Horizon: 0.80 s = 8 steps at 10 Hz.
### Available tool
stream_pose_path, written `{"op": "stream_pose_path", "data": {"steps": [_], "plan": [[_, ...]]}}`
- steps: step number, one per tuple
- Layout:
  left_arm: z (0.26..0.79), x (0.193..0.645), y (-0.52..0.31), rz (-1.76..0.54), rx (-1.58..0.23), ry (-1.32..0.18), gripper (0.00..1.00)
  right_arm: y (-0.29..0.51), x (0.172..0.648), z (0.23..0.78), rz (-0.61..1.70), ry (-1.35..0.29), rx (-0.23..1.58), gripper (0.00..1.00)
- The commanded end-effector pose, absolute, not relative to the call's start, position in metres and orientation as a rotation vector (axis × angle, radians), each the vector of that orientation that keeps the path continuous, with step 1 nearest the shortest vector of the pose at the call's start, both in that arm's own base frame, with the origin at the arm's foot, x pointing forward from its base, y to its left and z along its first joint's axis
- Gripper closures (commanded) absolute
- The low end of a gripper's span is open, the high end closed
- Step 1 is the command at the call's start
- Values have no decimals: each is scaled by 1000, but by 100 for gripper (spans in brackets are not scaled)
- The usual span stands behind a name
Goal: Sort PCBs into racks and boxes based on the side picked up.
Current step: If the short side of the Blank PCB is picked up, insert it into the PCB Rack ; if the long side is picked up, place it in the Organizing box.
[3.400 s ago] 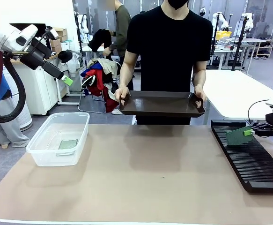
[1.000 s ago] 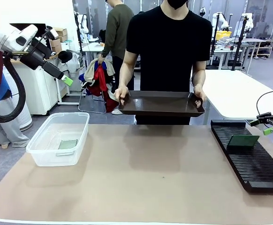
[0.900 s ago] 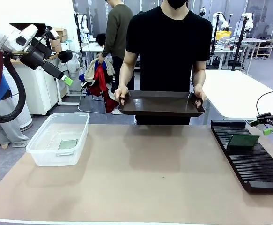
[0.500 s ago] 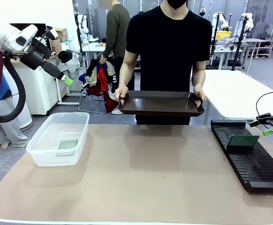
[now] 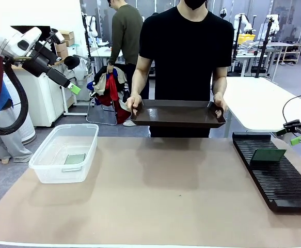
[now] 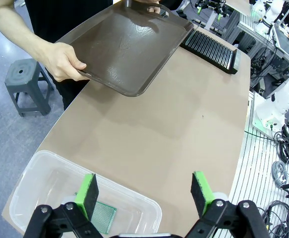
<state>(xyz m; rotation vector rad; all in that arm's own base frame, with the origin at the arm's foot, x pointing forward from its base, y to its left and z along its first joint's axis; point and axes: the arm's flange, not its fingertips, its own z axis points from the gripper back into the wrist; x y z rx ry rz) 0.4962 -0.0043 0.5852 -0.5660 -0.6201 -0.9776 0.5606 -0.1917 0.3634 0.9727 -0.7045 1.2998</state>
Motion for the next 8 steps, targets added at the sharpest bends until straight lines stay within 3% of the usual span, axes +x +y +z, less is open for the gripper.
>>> {"op": "stream_pose_path", "data": {"steps": [1, 8], "plan": [[585, 496, -4, -989, -568, -621, 0, -159, 521, 396, 1265, -637, 853, 0], [585, 496, -4, -989, -568, -621, 0, -127, 462, 472, 1112, -662, 651, 0]]}}
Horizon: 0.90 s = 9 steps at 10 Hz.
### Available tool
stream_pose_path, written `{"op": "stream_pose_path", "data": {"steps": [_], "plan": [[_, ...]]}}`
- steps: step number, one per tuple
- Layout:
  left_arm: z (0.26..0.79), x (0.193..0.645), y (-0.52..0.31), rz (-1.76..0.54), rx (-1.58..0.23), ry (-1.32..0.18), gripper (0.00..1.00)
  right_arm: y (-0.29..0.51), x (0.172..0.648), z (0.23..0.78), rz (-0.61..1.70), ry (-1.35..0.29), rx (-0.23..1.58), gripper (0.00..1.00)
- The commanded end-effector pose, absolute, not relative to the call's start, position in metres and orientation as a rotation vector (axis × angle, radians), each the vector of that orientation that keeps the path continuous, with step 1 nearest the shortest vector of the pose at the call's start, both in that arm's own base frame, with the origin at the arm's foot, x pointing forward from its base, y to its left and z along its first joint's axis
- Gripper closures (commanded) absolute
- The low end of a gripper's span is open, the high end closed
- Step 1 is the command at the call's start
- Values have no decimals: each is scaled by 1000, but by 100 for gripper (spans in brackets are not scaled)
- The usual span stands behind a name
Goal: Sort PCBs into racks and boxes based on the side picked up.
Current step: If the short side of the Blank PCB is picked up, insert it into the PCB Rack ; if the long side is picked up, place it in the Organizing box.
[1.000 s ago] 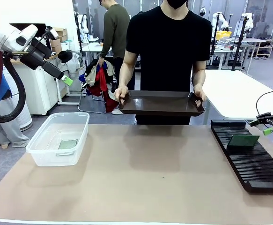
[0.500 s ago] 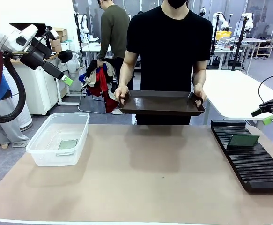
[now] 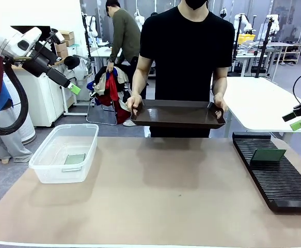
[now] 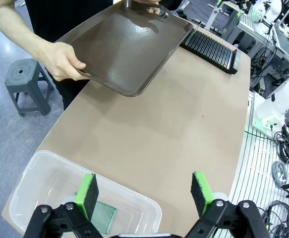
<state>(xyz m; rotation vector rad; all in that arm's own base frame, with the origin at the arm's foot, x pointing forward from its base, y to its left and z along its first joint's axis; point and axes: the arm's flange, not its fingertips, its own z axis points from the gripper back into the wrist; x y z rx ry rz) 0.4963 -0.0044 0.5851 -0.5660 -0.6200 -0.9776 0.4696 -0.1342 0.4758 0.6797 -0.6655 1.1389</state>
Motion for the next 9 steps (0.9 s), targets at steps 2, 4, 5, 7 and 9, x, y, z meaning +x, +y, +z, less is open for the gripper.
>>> {"op": "stream_pose_path", "data": {"steps": [2, 4, 5, 7, 9], "plan": [[585, 496, -4, -989, -568, -621, 0, -134, 470, 476, 1139, -666, 680, 0], [585, 496, -4, -989, -568, -621, 0, -134, 470, 476, 1139, -666, 680, 0], [585, 496, -4, -989, -568, -621, 0, -134, 470, 476, 1139, -666, 680, 0], [585, 496, -4, -989, -568, -621, 0, -126, 455, 484, 1128, -710, 651, 0], [585, 496, -4, -989, -568, -621, 0, -114, 432, 502, 1055, -716, 606, 0]]}}
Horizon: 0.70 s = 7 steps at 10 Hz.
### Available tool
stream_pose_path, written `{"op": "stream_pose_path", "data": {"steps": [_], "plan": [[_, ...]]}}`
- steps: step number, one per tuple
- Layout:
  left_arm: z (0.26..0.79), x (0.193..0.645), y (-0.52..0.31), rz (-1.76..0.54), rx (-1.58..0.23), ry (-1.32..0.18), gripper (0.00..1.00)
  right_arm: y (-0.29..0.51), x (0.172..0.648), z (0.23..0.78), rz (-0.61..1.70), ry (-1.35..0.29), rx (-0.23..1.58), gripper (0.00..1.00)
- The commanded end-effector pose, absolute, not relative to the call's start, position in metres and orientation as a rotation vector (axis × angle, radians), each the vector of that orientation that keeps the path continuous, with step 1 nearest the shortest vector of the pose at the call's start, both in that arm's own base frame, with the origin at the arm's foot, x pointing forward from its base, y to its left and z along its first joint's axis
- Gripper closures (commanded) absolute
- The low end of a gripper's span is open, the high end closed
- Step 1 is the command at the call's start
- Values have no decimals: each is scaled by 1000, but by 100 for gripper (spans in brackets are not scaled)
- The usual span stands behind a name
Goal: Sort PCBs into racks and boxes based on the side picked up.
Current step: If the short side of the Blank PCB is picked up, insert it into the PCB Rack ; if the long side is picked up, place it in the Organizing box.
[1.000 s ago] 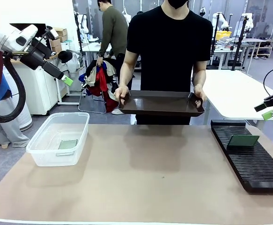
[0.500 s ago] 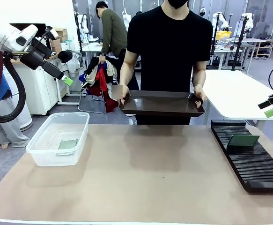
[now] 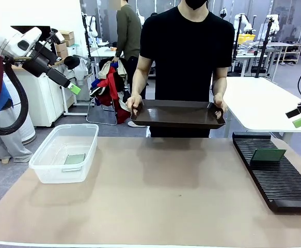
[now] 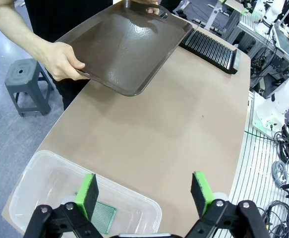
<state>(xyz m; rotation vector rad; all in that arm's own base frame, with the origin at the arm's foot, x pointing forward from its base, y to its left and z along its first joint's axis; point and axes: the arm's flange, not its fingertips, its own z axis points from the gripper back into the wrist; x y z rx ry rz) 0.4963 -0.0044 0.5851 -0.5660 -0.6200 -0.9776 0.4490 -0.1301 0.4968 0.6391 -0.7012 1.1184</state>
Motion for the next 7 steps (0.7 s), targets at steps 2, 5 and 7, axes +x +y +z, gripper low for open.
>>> {"op": "stream_pose_path", "data": {"steps": [2, 5, 7], "plan": [[585, 496, -4, -989, -568, -621, 0, -109, 419, 512, 1020, -767, 515, 0], [585, 496, -4, -989, -568, -621, 0, -113, 411, 527, 1012, -862, 410, 0], [585, 496, -4, -989, -568, -621, 0, -120, 413, 536, 1008, -925, 353, 0]]}}
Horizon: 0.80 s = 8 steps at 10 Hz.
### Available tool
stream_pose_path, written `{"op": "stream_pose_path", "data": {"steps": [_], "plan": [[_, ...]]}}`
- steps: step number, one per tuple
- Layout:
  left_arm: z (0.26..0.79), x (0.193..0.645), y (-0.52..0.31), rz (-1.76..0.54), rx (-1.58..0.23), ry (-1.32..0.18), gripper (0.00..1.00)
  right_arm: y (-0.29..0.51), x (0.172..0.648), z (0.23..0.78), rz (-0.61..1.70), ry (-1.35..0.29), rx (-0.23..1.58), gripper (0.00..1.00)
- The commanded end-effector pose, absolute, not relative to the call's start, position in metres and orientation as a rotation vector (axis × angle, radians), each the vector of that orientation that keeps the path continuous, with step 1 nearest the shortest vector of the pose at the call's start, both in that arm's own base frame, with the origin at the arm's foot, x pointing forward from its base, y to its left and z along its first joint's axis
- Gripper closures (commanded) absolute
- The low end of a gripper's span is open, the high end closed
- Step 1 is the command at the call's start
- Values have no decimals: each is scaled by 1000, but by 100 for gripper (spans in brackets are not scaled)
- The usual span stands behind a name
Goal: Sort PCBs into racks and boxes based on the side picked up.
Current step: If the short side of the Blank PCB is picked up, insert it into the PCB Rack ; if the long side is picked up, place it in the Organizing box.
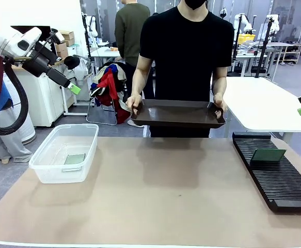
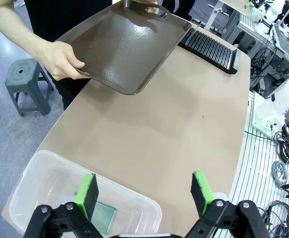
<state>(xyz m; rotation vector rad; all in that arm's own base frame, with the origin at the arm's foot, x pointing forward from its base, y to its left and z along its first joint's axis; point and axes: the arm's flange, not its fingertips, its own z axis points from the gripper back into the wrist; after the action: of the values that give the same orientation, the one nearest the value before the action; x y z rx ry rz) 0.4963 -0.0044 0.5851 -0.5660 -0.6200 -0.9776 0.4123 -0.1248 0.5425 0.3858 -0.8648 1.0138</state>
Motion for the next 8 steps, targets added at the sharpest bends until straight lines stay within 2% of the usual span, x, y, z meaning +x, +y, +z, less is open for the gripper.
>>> {"op": "stream_pose_path", "data": {"steps": [1, 8], "plan": [[585, 496, -4, -989, -568, -621, 0, -124, 415, 540, 1002, -947, 349, 0], [585, 496, -4, -989, -568, -621, 0, -128, 416, 547, 998, -917, 349, 0]]}}
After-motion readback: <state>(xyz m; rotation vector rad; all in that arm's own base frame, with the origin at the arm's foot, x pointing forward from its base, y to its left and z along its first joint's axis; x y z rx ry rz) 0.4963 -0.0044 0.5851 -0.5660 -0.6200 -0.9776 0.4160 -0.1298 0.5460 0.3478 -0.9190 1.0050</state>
